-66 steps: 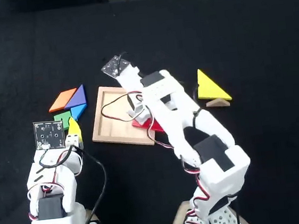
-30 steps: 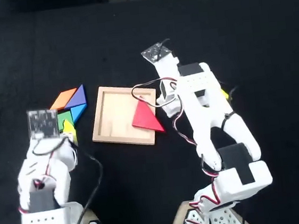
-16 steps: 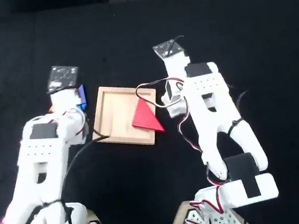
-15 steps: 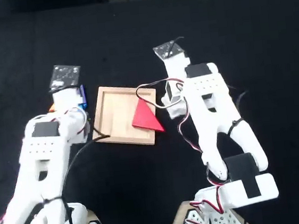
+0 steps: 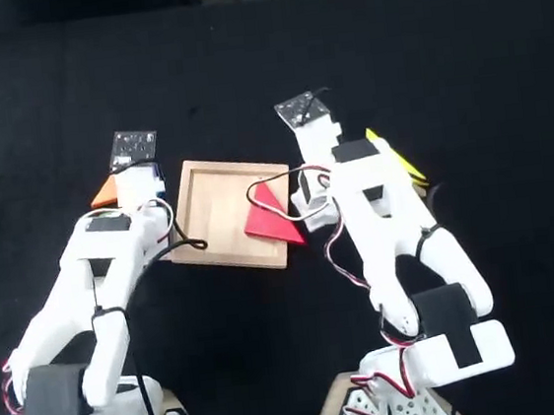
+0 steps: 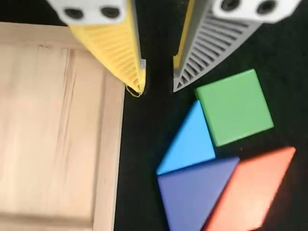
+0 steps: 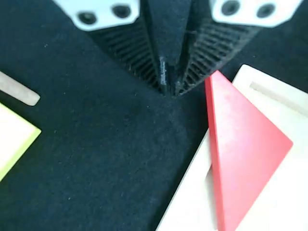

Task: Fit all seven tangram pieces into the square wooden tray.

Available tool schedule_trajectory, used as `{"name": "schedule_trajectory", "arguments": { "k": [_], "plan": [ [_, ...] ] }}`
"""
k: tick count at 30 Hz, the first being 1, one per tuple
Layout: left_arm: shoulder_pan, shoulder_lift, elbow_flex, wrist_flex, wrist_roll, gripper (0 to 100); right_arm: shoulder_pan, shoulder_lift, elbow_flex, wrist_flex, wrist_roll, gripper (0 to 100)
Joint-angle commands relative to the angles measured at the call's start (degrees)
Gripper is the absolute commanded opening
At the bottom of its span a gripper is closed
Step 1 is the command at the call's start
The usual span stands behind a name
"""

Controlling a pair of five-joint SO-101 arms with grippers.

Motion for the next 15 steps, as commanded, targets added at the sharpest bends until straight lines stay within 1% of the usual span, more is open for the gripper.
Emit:
{"name": "schedule_trajectory", "arguments": {
  "k": [1,4,7,10,13,15],
  "plan": [
    [-0.13,0.09,-2.42,0.44,0.18,11,0.70,2.51,-0.40,-1.23,0.18,1.3],
    [-0.04,0.62,-4.09,4.22,0.09,11,0.62,7.08,-0.92,-3.25,0.18,1.2],
    [0.13,0.62,-4.35,5.19,-1.76,11,-0.44,9.27,-2.24,-3.16,0.18,1.2],
    [3.38,0.70,-2.95,5.27,-2.46,11,-2.37,8.04,-2.42,-1.41,0.18,1.1],
    [8.13,0.09,-1.63,5.27,-2.29,11,-4.40,5.49,-1.63,-0.97,0.18,1.1],
    [9.27,0.18,-1.71,5.27,-2.29,11,-5.19,4.35,-0.66,-1.41,0.18,1.1]
  ]
}}
